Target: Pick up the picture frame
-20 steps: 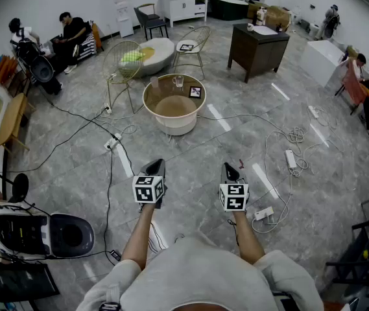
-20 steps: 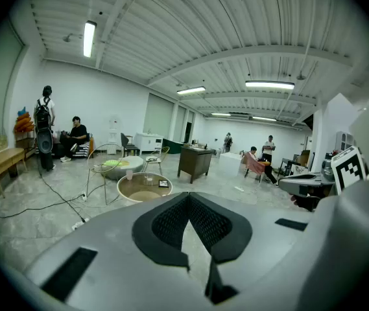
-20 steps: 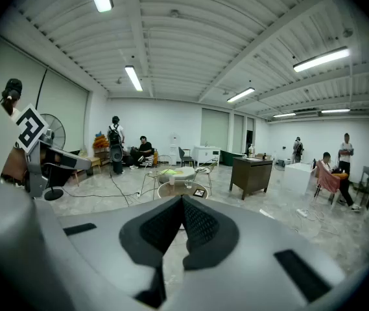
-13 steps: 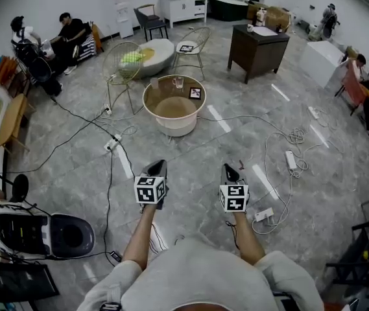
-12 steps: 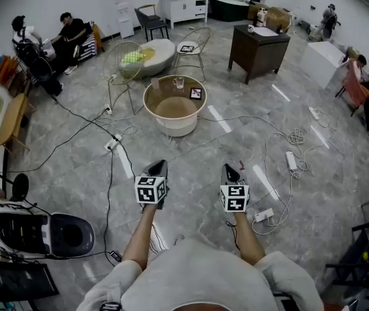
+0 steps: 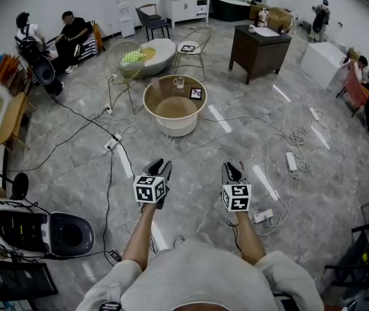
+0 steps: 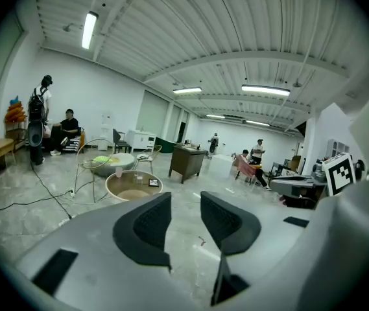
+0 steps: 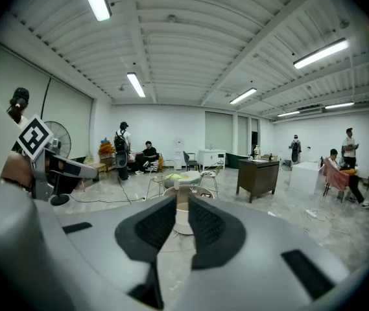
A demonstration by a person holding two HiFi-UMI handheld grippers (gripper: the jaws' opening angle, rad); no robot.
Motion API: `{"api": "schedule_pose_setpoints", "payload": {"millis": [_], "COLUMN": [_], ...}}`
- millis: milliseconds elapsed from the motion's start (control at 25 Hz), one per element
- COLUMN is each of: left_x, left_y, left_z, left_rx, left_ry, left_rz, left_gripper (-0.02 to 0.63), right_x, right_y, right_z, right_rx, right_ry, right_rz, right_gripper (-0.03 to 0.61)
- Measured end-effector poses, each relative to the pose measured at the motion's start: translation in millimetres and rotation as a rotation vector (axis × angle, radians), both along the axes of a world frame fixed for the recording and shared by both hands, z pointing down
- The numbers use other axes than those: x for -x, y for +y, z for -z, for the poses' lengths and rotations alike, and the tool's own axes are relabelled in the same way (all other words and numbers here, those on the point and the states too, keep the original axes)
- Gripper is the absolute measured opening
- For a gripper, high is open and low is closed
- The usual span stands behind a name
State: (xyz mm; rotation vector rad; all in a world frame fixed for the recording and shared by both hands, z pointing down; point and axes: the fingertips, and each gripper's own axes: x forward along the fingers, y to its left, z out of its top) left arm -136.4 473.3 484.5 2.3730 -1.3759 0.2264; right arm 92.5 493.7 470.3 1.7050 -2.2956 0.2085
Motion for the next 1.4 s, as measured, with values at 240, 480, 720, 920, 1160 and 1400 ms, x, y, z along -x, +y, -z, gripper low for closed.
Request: {"api": "schedule_pose_setpoints", "payload": {"millis": [240,480,720,920,1160,1400], "left_x": [-16,-31,-47,-59,-63,-66], "left_y": [-8,-15,-18,-20,-24,-43], "left_z": [-2,-5,-5,-13,-24,-33], "left_rx": [0.000,-0.005,-0.012,-0.007,0.016,0.023], "left_ry": [-0.009,-0.016,-0.018,-0.018,-0.015,-0.017], "left_rz": [-0.032,-0.030,-0.038,-0.038,-0.022,-0.021], "left_gripper": [0.196,0.196,0.196,0.196,0.196,0.196], "right_x": [1,-14,-27,-35,-40,-41], "right_y": [-8,-15,-15,-19,-25,-46], "right_z": [1,-2,-9,-18,-31,-39], "right_rx": [-0.006,-0.019,-0.004,0.007,0.032,0.038], "right_ry": [-0.023,-0.011,-0.007,-0.006,-0.006,-0.005], "right_rz": [0.041,0.022,0.025,0.029,0.031,0.039], "right_gripper": [0.256,0.245,0.235,0.229,0.225,0.222]}}
